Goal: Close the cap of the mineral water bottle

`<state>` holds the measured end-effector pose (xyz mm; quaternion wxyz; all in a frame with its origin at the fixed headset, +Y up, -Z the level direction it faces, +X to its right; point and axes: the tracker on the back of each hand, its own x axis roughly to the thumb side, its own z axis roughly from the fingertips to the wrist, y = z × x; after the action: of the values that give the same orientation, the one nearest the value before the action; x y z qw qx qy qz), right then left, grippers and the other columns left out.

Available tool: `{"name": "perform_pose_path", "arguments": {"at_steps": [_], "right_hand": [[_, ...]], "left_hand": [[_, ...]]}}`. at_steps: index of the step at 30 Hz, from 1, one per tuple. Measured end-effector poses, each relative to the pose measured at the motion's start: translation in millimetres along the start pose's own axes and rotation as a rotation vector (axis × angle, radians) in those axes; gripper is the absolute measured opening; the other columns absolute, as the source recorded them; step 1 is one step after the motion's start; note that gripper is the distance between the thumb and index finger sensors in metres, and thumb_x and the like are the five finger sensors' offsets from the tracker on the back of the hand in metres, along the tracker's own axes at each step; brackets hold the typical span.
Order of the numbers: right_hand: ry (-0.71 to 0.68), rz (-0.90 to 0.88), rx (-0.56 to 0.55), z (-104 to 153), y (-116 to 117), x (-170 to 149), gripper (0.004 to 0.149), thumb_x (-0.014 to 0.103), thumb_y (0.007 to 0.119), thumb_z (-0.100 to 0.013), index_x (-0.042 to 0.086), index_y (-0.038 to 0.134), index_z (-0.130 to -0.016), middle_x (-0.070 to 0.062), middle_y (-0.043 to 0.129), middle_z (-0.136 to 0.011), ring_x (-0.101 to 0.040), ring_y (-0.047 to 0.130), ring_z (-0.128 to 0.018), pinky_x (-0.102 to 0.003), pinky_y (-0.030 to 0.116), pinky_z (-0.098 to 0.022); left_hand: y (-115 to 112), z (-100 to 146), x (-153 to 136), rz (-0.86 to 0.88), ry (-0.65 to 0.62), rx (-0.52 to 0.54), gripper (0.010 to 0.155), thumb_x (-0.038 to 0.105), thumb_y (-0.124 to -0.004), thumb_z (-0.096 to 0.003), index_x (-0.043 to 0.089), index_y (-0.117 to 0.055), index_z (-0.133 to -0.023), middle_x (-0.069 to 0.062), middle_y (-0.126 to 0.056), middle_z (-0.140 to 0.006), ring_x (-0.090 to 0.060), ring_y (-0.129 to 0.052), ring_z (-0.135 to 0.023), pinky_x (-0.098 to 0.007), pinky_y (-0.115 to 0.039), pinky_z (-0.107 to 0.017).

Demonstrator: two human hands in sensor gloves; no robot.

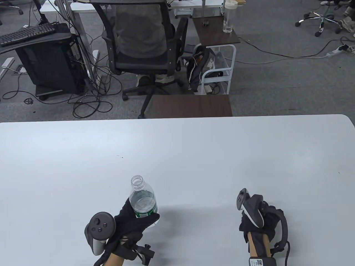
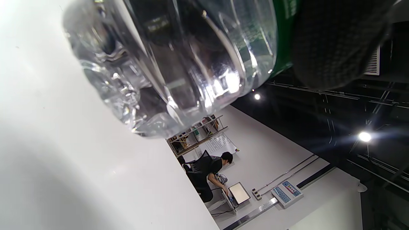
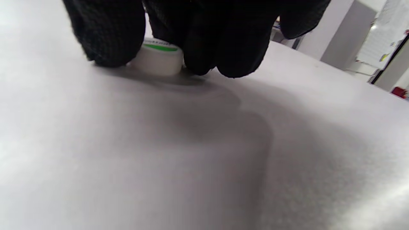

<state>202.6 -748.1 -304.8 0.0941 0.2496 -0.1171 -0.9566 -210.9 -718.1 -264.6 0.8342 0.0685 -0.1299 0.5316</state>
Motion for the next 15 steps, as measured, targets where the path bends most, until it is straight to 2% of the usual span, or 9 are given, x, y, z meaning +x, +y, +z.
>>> {"name": "perform_pose_path", "arguments": {"at_steps": [3,7,9,13,15], "right_hand": [[-0.034,-0.027,-0.019,0,0,2,0.058,0.05,0.083,-0.048,0.03,0.071,-0.101,-0.005,0.082,-0.097,-0.026,0.089,-0.082,-0.057,0.058,-0.075],[-0.062,-0.045,-0.065,3,-4,3,0.058,0.052,0.085,-0.047,0.029,0.073,-0.099,-0.007,0.084,-0.094,-0.025,0.09,-0.074,-0.058,0.058,-0.074],[-0.083,-0.089,-0.127,7,-11,3,0.058,0.053,0.085,-0.046,0.028,0.073,-0.098,-0.007,0.084,-0.093,-0.025,0.091,-0.073,-0.058,0.059,-0.074],[-0.149,-0.189,-0.245,27,-38,8,0.059,0.053,0.085,-0.046,0.028,0.072,-0.098,-0.007,0.085,-0.093,-0.025,0.091,-0.071,-0.058,0.058,-0.074],[-0.237,-0.286,-0.303,47,-56,13,0.06,0.058,0.085,-0.044,0.027,0.077,-0.095,-0.006,0.091,-0.087,-0.022,0.095,-0.064,-0.056,0.062,-0.073]], "left_hand": [[-1,0,0,-0.006,0.001,-0.003,0.093,0.05,-0.097,-0.0441,0.015,-0.045,-0.112,-0.02,-0.059,-0.108,-0.05,-0.071,-0.096,-0.068,-0.054,-0.068],[-2,0,0,-0.006,0.001,-0.011,0.092,0.05,-0.097,-0.0442,0.015,-0.045,-0.112,-0.02,-0.059,-0.108,-0.05,-0.071,-0.096,-0.068,-0.054,-0.068],[-2,0,0,-0.008,0.0,-0.015,0.093,0.05,-0.097,-0.0441,0.015,-0.045,-0.112,-0.02,-0.059,-0.108,-0.05,-0.071,-0.096,-0.068,-0.054,-0.068],[-3,0,1,-0.006,-0.003,-0.02,0.093,0.05,-0.097,-0.0441,0.015,-0.045,-0.112,-0.02,-0.059,-0.108,-0.05,-0.071,-0.096,-0.068,-0.054,-0.068],[-4,0,1,-0.003,-0.004,-0.025,0.092,0.05,-0.097,-0.0443,0.015,-0.045,-0.112,-0.02,-0.059,-0.108,-0.05,-0.072,-0.096,-0.068,-0.055,-0.068]]}}
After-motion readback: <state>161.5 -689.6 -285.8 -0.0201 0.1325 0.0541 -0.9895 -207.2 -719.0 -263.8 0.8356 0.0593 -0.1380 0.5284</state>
